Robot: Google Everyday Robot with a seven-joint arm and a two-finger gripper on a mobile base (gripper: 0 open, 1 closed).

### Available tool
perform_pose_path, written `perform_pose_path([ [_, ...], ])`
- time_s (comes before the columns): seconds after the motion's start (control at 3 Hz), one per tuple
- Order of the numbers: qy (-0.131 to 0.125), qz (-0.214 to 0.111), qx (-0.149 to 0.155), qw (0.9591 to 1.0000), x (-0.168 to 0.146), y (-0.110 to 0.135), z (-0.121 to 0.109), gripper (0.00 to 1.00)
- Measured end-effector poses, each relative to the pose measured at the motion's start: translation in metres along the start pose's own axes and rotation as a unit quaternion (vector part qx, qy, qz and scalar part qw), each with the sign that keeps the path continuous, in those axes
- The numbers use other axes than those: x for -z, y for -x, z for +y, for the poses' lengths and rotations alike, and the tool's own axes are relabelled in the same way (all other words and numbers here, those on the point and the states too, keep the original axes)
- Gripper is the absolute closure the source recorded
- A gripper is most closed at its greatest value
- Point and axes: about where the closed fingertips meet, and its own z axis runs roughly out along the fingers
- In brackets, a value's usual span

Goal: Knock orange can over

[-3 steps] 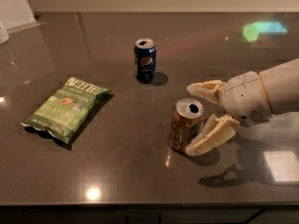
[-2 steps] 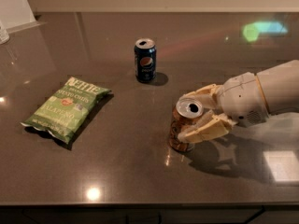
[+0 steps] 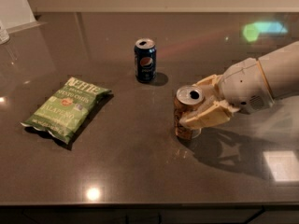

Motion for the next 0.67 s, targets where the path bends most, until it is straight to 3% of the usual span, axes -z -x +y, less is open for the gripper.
perform_pose_path([
  [0.33, -0.005, 0.065, -0.009, 0.9978, 0.0184, 0.0116, -0.012, 1.0],
  [0.67, 0.006, 0.156, -0.022, 0.9875, 0.0282, 0.0138, -0.0203, 1.0],
])
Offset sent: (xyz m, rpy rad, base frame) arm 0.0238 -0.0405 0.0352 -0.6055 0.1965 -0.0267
